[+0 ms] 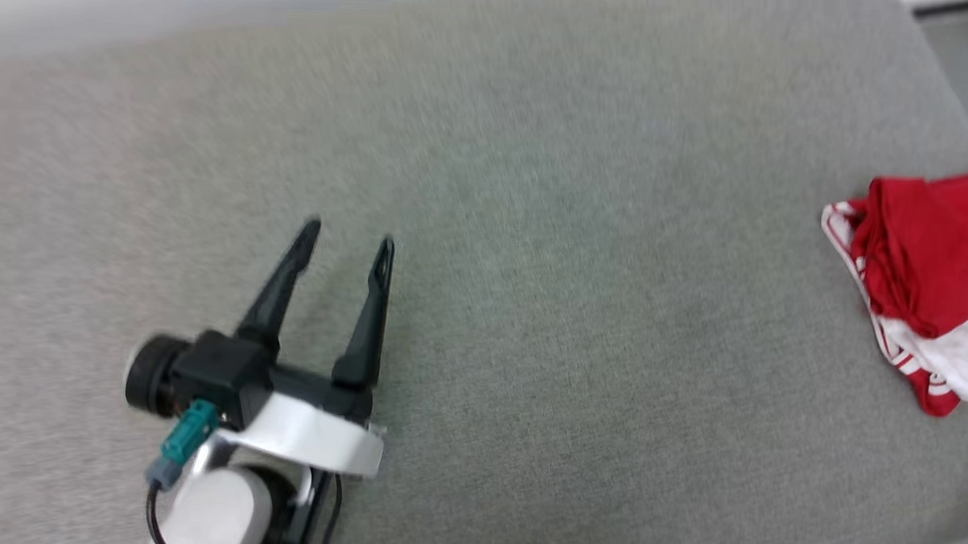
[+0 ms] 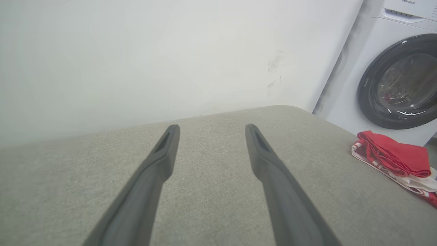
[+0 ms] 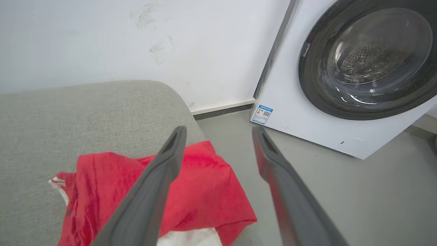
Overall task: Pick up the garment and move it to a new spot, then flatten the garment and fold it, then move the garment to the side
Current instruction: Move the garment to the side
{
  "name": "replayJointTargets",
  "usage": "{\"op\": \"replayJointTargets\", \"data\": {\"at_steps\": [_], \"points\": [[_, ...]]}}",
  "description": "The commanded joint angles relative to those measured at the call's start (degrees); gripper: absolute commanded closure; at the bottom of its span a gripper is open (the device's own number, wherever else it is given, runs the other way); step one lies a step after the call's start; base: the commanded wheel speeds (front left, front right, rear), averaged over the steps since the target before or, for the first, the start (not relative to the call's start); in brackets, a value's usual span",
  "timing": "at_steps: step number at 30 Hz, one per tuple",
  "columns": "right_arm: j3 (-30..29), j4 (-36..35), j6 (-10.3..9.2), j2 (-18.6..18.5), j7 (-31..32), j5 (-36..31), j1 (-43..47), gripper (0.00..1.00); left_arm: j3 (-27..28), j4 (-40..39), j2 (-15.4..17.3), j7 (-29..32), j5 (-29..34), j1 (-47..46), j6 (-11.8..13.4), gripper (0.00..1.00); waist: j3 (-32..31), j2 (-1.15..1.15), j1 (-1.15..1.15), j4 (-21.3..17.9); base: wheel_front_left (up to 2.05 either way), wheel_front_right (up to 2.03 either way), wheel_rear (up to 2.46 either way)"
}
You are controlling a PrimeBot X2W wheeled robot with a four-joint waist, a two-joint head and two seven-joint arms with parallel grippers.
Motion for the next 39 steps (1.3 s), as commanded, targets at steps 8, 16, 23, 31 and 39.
{"op": "replayJointTargets", "data": {"at_steps": [8, 16, 23, 31, 39], "points": [[-2.4, -11.3, -0.09, 9.8, -2.0, -1.9, 14.8, 0.0, 0.1, 3.2, -1.3, -1.5, -2.3, 8.5, 2.2, 0.0, -13.6, 0.0, 0.01, 5.7, 0.0, 0.0, 0.0], [-0.4, -23.3, -0.08, 19.6, 0.8, -5.2, 26.2, 0.0, 0.5, 6.7, -1.9, -2.4, -3.8, 13.4, 3.5, 0.0, -19.6, 0.0, 0.01, 9.7, 0.0, 0.0, 0.0], [2.5, -33.8, -0.08, 27.0, 3.8, -7.7, 32.5, 0.0, 2.3, 9.7, -1.5, -3.4, -4.8, 16.2, 4.1, 0.0, -22.5, 0.0, 0.01, 13.2, 0.0, 0.0, 0.0], [4.8, -43.7, -0.08, 30.5, 7.5, -9.8, 38.8, 0.0, 3.7, 10.9, 0.1, -3.9, -4.3, 18.5, 4.9, 0.0, -24.8, 0.0, 0.01, 15.3, 0.0, 0.0, 0.0], [3.3, -49.7, -0.08, 31.7, 10.3, -11.4, 44.5, 0.0, 4.0, 11.1, 0.9, -4.0, -3.8, 20.6, 5.2, 0.0, -26.1, 0.0, 0.01, 15.5, 0.0, 0.0, 0.0]]}}
